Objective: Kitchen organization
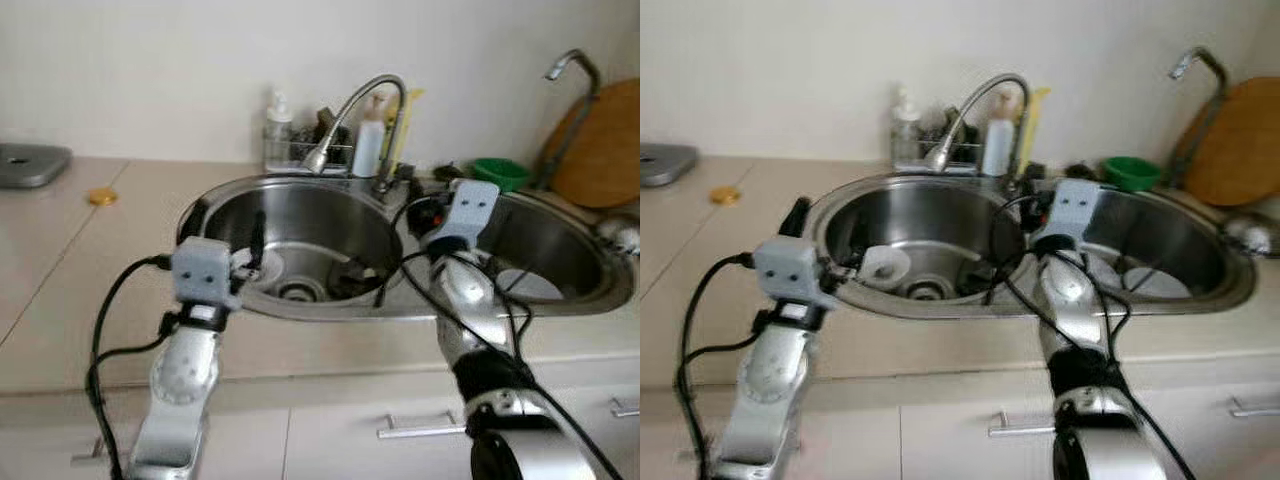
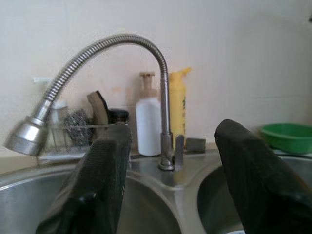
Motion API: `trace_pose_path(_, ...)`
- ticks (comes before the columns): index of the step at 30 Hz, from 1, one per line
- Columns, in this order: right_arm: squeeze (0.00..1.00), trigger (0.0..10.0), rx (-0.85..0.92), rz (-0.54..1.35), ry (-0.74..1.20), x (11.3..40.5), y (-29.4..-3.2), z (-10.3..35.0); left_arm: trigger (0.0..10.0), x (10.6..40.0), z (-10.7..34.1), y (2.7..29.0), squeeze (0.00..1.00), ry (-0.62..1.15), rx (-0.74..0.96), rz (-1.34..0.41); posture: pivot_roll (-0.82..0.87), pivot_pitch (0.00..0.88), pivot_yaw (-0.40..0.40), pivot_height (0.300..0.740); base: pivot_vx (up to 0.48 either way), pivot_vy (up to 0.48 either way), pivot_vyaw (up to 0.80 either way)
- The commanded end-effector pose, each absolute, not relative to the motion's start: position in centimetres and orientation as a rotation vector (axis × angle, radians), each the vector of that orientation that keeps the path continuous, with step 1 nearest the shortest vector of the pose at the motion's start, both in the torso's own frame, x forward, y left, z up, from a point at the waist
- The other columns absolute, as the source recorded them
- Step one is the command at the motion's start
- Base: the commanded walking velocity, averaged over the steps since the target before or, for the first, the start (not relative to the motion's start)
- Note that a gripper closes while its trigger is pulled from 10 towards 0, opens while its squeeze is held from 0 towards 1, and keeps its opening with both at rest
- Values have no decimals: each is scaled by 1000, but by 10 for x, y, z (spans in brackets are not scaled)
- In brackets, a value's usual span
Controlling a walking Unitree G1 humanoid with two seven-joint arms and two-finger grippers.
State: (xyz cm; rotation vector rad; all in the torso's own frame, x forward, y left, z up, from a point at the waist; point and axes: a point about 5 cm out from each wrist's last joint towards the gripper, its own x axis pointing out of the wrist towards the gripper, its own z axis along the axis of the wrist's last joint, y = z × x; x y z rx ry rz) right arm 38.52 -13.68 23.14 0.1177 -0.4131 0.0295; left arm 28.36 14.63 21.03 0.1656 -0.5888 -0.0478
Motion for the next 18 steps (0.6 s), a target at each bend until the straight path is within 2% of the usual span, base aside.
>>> trace_pose_path(1, 0, 10000, 114, 26, -442, 384, -140, 238, 10000, 282, 214, 142, 0, -608, 161, -57, 158, 0, -72, 740, 0, 0, -800)
trace_pose_path(8, 0, 10000, 117, 40, -476, 377, -136, 238, 10000, 284, 209, 138, 0, -587, 201, -70, 154, 0, -69, 740, 0, 0, -800)
trace_pose_path(18, 0, 10000, 141, 94, -511, 371, -128, 242, 10000, 282, 210, 135, 0, -608, 208, -82, 154, 0, -71, 740, 0, -474, -800)
